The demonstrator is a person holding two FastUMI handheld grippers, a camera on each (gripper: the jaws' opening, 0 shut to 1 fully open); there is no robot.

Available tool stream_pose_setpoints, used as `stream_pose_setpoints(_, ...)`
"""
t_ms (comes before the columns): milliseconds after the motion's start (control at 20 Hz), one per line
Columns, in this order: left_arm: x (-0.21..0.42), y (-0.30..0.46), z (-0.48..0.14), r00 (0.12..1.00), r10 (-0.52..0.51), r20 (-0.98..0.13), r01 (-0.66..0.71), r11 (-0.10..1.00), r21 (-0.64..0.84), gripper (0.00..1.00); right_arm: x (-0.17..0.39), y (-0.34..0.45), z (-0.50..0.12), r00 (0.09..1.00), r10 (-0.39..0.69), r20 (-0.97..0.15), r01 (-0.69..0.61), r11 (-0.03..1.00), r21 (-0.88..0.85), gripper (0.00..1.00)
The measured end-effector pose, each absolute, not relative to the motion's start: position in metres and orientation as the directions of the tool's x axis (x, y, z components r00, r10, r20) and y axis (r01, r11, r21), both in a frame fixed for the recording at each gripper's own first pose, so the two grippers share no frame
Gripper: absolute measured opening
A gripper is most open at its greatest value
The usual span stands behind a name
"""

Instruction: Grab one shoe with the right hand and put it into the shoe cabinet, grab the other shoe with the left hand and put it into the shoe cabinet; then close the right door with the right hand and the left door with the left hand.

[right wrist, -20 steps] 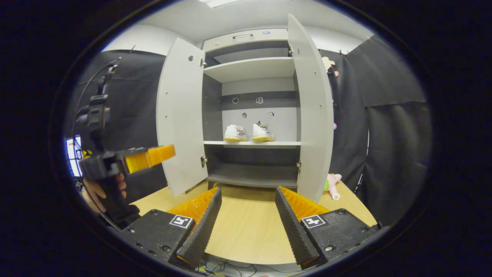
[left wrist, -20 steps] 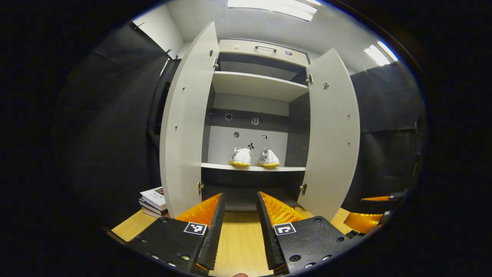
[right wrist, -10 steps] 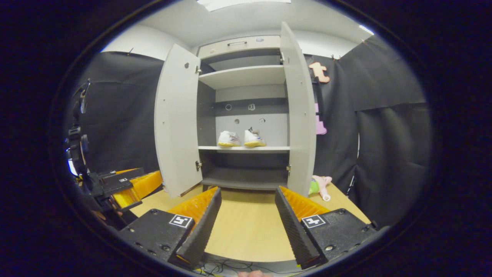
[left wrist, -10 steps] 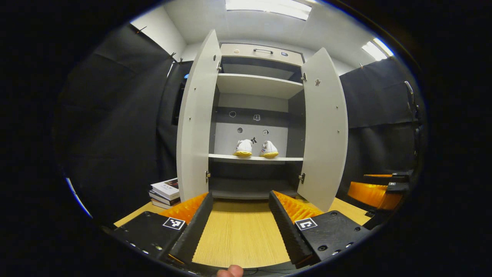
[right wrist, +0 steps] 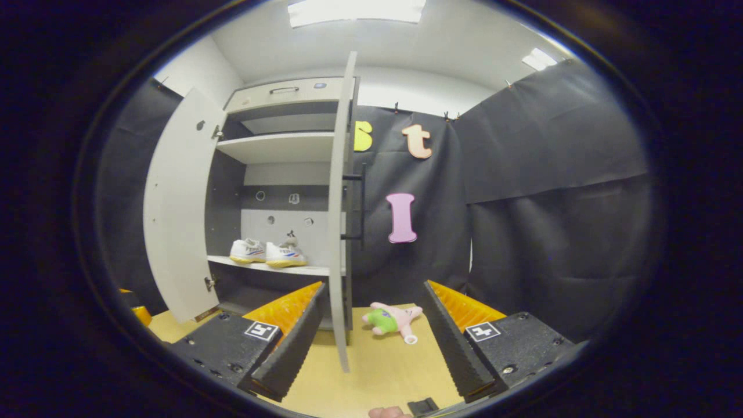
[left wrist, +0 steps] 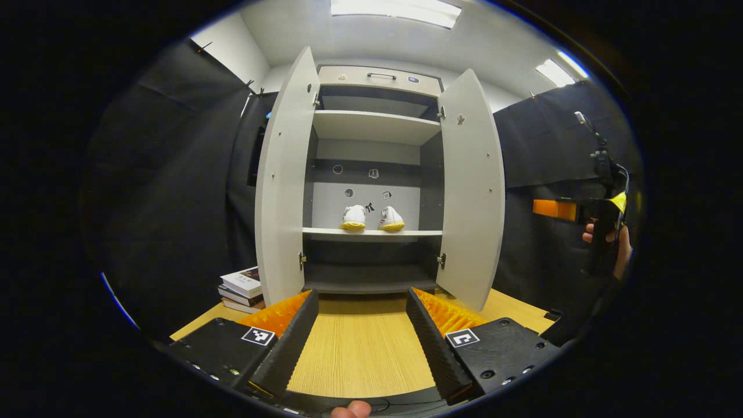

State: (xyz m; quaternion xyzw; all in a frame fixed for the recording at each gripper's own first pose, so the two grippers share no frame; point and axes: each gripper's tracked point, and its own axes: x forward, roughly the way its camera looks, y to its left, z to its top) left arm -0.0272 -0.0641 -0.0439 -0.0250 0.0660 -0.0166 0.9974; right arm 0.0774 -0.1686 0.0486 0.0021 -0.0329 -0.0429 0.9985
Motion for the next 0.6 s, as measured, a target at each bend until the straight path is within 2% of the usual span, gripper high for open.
stream_pose_setpoints(200,-0.029,-0.061,-0.040,0.991,-0.029,-0.131,0.025,0.999,-0.034,0.91,0.125,-0.196,0.082,0.990,-0.118,0.079,0.118,0.993,-0.001,1.00)
stream_pose_setpoints(400,-0.029,-0.060,-0.044,0.989,-0.022,-0.144,0.019,1.000,-0.019,0.91,0.175,-0.204,0.094,0.992,-0.120,0.037,0.120,0.993,0.024,1.00)
stream_pose_setpoints(600,-0.025,-0.058,-0.052,0.986,-0.016,-0.168,0.013,1.000,-0.017,0.91,0.198,-0.209,0.105,0.990,-0.134,0.052,0.133,0.991,0.023,1.00)
